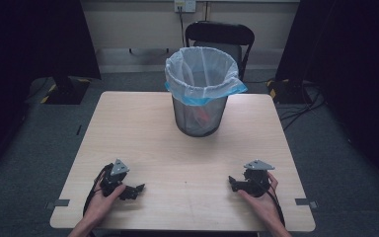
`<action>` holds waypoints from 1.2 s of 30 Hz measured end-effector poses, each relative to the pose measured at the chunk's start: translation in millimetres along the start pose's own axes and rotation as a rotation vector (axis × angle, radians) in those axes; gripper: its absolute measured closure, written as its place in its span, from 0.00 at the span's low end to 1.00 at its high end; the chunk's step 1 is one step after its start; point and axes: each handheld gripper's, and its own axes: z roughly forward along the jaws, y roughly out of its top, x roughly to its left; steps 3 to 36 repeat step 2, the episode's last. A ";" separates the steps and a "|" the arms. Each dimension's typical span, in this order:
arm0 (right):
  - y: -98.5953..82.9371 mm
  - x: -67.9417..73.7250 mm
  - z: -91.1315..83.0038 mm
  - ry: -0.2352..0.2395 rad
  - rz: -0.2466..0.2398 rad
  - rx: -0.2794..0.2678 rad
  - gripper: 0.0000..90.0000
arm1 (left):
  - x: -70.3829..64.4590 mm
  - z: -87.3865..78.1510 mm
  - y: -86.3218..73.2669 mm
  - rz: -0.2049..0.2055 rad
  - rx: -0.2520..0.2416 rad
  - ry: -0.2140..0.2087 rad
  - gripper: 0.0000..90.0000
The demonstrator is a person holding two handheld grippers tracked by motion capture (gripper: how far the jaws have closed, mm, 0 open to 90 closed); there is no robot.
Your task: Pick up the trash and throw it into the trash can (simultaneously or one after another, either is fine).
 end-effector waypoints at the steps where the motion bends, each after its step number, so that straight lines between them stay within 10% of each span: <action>1: 0.0 0.0 0.0 0.000 0.000 0.000 0.15 | 0.0 0.0 0.0 0.000 0.000 0.000 0.00; 36: 0.0 -0.1 0.0 0.001 0.002 0.001 0.15 | 0.0 -0.1 0.1 0.000 0.001 0.002 0.00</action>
